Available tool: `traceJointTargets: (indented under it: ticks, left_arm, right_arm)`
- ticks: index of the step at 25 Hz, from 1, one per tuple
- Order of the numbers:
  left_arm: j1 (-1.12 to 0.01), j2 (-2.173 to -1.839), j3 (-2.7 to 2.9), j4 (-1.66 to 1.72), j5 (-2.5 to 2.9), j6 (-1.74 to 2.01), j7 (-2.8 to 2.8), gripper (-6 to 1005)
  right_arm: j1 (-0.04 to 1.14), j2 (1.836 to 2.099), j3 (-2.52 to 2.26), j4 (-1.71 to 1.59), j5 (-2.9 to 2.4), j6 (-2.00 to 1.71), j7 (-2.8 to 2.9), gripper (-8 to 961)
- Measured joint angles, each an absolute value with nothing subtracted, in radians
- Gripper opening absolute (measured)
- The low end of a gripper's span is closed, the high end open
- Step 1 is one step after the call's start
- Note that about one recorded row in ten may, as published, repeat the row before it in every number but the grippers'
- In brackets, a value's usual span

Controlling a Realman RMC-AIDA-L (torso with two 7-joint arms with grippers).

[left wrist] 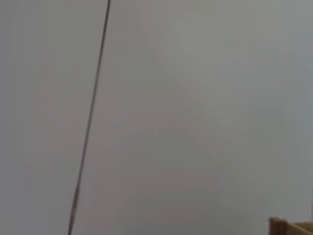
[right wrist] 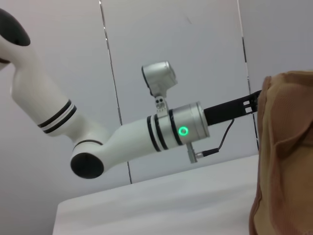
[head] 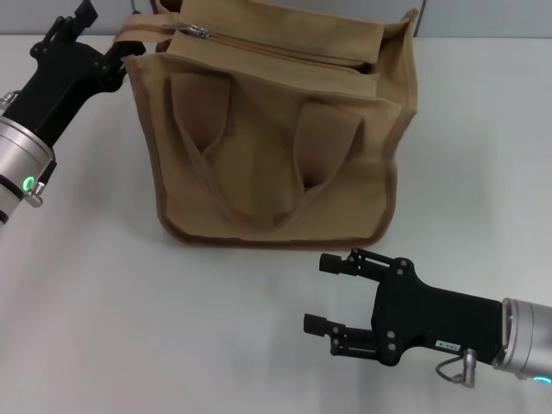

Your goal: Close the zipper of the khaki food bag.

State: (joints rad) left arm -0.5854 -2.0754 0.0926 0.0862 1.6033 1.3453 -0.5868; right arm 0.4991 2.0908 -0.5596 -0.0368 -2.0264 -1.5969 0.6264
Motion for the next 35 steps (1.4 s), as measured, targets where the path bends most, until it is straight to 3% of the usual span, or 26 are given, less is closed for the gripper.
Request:
traceJointTargets:
  ticks: [11,31,35]
  left_arm:
    - [-0.555,-2.075,0.103,0.052,1.609,1.415,-0.581,714]
    - [-0.549,-2.074,0.097,0.022,1.611,1.462,-0.591,56]
    - [-0.556,-2.074,0.104,0.01,1.611,1.474,-0.594,26]
  right_arm:
    - [0.504,2.091,-0.531,-0.037,-2.026,-1.586,0.626,760]
    - [0.487,2.089,-0.532,-0.01,-2.026,-1.606,0.642,758]
    - [0.48,2.084,-0.529,-0.019,-2.026,-1.686,0.683,758]
